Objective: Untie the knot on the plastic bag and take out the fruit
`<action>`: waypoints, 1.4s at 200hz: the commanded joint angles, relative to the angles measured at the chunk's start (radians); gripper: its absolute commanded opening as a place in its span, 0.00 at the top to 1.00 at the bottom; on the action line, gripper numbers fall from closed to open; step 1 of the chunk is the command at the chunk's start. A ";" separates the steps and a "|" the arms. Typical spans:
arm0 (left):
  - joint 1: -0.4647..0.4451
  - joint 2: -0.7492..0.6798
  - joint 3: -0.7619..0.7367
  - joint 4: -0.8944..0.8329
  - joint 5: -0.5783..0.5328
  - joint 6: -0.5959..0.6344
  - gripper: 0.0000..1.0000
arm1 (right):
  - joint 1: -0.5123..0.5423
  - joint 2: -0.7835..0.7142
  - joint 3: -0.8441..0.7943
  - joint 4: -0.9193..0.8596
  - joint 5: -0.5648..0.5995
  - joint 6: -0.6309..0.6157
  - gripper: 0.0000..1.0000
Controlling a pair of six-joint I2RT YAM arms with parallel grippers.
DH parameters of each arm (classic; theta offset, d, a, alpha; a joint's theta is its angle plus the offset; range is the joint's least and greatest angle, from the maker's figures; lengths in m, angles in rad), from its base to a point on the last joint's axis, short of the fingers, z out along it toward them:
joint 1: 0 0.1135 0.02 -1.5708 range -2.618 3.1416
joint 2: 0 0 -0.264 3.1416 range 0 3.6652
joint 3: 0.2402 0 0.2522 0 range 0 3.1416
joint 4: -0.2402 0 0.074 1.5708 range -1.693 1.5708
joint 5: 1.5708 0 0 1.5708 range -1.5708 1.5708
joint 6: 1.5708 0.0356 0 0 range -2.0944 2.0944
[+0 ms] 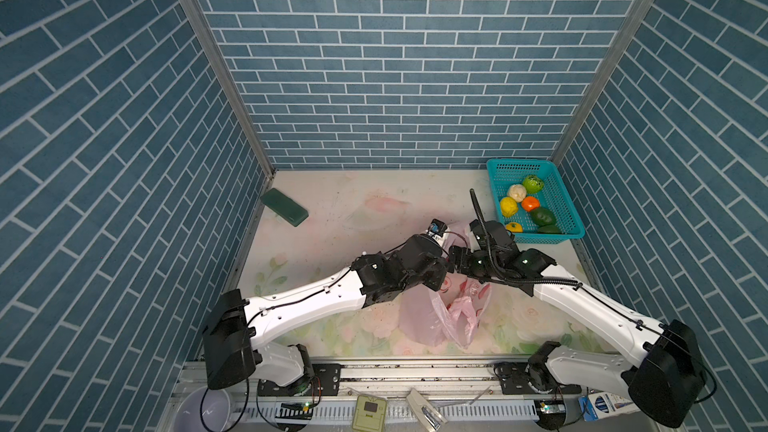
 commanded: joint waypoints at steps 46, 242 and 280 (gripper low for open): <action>0.038 -0.031 -0.010 0.089 0.065 0.009 1.00 | 0.077 0.067 -0.126 0.169 0.012 0.125 0.15; 0.040 -0.074 -0.101 -0.009 0.255 0.029 1.00 | 0.013 0.255 -0.283 0.784 0.453 0.213 0.13; 0.041 -0.007 -0.020 0.036 0.273 0.051 1.00 | 0.012 0.332 -0.194 0.731 0.477 0.185 0.09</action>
